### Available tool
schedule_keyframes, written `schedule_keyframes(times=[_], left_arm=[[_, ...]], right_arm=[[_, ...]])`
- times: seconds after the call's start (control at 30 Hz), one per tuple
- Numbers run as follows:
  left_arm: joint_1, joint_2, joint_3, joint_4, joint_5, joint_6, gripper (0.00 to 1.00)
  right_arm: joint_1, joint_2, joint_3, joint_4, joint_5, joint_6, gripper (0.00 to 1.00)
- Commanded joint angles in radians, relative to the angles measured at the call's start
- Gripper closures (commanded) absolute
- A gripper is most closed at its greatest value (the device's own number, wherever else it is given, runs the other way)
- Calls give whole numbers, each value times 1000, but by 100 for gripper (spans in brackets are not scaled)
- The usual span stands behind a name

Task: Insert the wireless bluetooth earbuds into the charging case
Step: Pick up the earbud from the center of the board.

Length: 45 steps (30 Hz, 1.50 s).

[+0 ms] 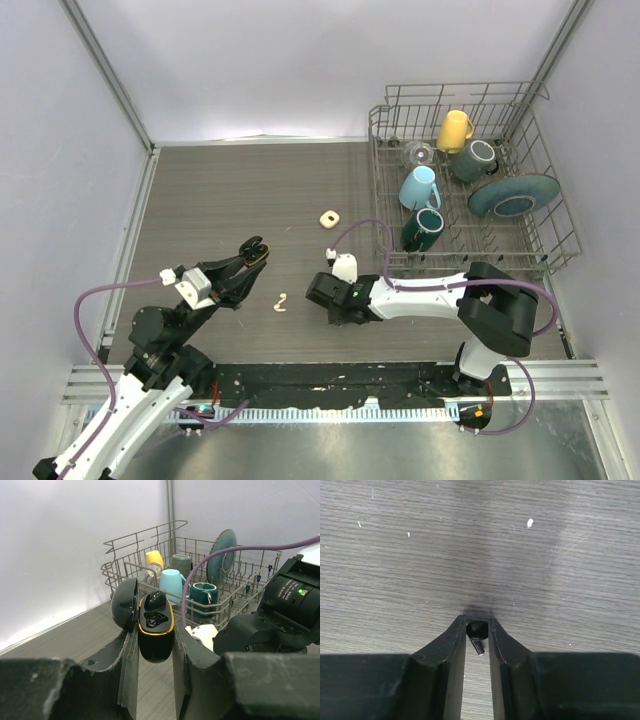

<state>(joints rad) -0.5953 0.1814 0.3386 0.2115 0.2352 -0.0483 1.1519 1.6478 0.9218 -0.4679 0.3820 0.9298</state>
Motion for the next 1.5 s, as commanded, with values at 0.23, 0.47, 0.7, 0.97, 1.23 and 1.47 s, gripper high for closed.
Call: schedule_keyframes(times=[0.23, 0.47, 0.7, 0.97, 1.23, 1.47], left_arm=[[-3, 6, 27, 32, -14, -7, 100], [-3, 6, 27, 34, -14, -5, 100], [-3, 7, 25, 32, -17, -5, 100], [-3, 7, 28, 31, -14, -5, 100], [-3, 0, 28, 26, -16, -7, 100], [-3, 0, 28, 26, -16, -9, 100]], right_arm=[[-1, -40, -95, 1, 158, 380, 91], [3, -14, -75, -23, 173, 356, 59], [3, -3, -58, -34, 161, 278, 56], [3, 6, -35, -28, 123, 162, 59], [3, 4, -26, -41, 106, 165, 63], [17, 3, -18, -43, 107, 178, 67]])
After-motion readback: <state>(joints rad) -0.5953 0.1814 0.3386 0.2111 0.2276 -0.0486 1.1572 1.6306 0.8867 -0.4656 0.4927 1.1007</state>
